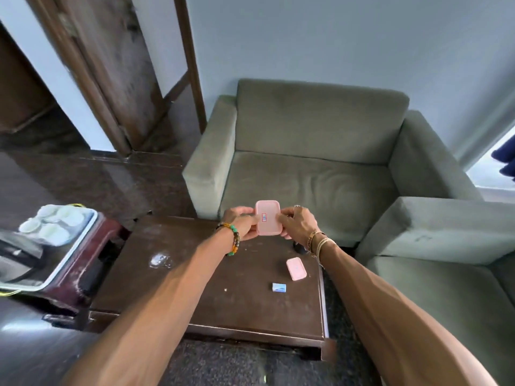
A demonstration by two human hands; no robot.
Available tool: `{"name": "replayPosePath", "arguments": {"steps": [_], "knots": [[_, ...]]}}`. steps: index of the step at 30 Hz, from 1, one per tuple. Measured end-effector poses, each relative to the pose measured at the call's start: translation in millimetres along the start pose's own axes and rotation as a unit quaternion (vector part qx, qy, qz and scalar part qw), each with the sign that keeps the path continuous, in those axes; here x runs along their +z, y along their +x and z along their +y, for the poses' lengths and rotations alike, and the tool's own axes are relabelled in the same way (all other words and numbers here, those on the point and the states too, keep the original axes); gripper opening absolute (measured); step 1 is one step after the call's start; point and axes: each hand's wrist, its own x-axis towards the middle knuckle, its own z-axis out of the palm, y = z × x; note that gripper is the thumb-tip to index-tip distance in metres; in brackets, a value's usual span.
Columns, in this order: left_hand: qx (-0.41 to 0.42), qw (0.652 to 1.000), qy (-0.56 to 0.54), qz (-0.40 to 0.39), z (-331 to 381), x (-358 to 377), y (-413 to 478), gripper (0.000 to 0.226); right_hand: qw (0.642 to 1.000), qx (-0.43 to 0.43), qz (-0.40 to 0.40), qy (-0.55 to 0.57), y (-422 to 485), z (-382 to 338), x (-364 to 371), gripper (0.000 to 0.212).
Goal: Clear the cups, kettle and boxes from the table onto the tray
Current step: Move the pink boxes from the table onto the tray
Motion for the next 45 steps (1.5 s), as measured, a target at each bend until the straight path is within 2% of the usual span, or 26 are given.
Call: {"name": "replayPosePath", "arguments": {"steps": [6, 16, 20, 27, 35, 41, 45], "knots": [[0.001, 1.000, -0.021, 0.017, -17.6, -87.4, -29.8, 0.034, 0.999, -0.016, -0.035, -0.003, -36.4, -46.3, 69.5, 0.020], [0.020, 0.987, -0.089, 0.130, -10.7, -270.8, -72.8, 0.026, 0.987, -0.087, -0.135, 0.012, -62.0, -174.9, 202.1, 0.018], [0.006, 0.978, -0.128, 0.165, -22.9, -333.5, -72.5, 0.026, 0.973, -0.115, -0.199, -0.007, -54.7, -207.3, 266.0, 0.019], [-0.022, 0.956, -0.178, 0.234, -48.4, -421.3, -55.8, 0.028, 0.957, -0.131, -0.257, -0.030, -34.2, -241.0, 371.9, 0.018], [-0.046, 0.923, -0.213, 0.318, -61.2, -499.1, -55.1, 0.030, 0.927, -0.165, -0.329, -0.071, -30.1, -293.6, 452.8, 0.019], [-0.072, 0.908, -0.226, 0.345, -77.3, -564.7, -49.1, 0.021, 0.917, -0.171, -0.349, -0.092, -38.7, -323.0, 513.6, 0.019], [-0.093, 0.914, -0.210, 0.335, -90.4, -614.6, -35.8, 0.021, 0.920, -0.146, -0.350, -0.097, -44.5, -338.0, 557.3, 0.019]]}}
